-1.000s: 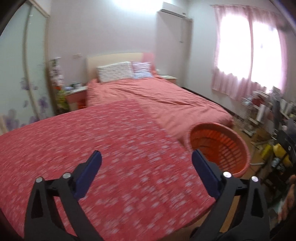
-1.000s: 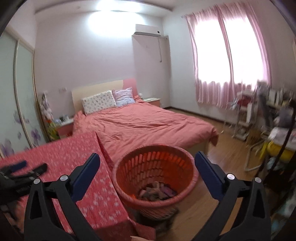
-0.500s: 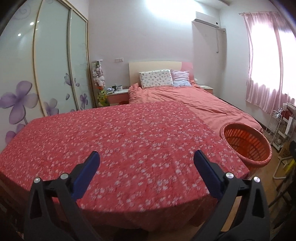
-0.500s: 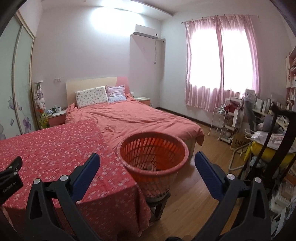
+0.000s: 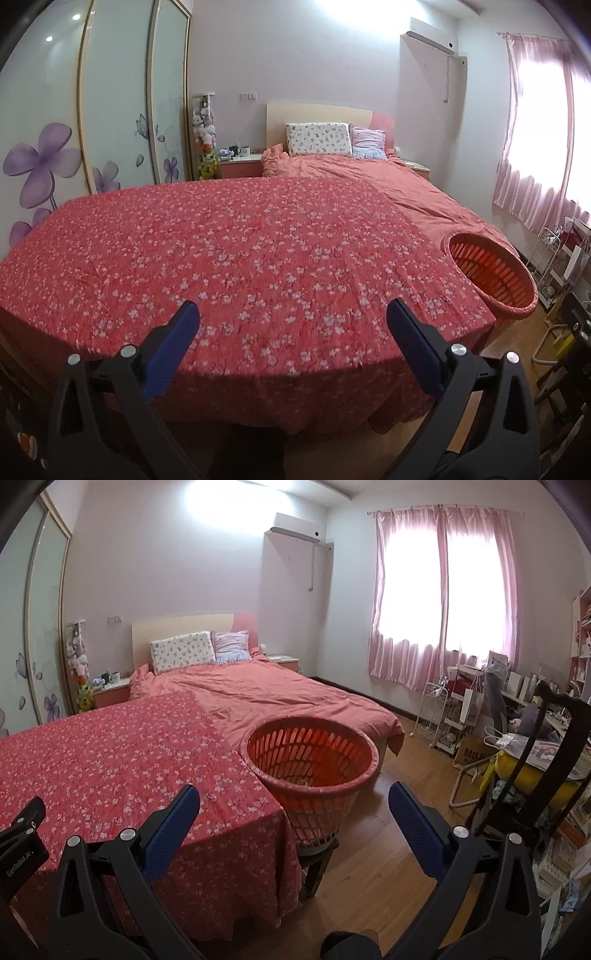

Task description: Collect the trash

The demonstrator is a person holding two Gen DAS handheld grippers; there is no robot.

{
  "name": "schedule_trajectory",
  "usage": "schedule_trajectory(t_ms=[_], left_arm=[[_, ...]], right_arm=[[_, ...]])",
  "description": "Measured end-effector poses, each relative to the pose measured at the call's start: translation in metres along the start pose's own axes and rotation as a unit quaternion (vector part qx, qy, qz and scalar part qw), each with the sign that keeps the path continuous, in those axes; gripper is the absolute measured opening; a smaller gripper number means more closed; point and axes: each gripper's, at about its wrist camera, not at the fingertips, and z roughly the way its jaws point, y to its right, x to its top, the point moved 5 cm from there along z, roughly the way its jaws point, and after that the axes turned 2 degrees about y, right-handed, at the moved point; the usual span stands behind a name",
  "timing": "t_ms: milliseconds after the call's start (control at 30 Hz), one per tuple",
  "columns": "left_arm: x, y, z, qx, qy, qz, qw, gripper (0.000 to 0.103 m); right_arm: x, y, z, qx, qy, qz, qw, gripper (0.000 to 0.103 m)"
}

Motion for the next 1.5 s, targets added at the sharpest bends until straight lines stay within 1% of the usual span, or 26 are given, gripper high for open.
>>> schedule_trajectory(t_ms=[300,500,767,1500], left_arm=[[-0.007,0.005,0.006,-0.009,-0.013,0.000,0.9999,0.099],[-0.010,0.008,0.008,-0.012,-0.017,-0.001,0.9998,0.099],[-0.010,0.011,0.007,-0.011,-0.014,0.002,0.9998,0.099],[-0.003,0.015,-0.004,-0.015,0.008,0.006,0.9998,0.099]], right_arm=[[-0.010,-0.001,0.005,0.002,-0.021,0.000,1.000,0.101],[-0.012,0.002,0.007,0.003,-0.026,0.003,1.000,0.101],[-0.014,0.000,0.011,0.005,-0.031,0.002,0.999,0.101],[-0.011,-0.004,0.010,0.007,-0.029,-0.001,1.000,0.101]])
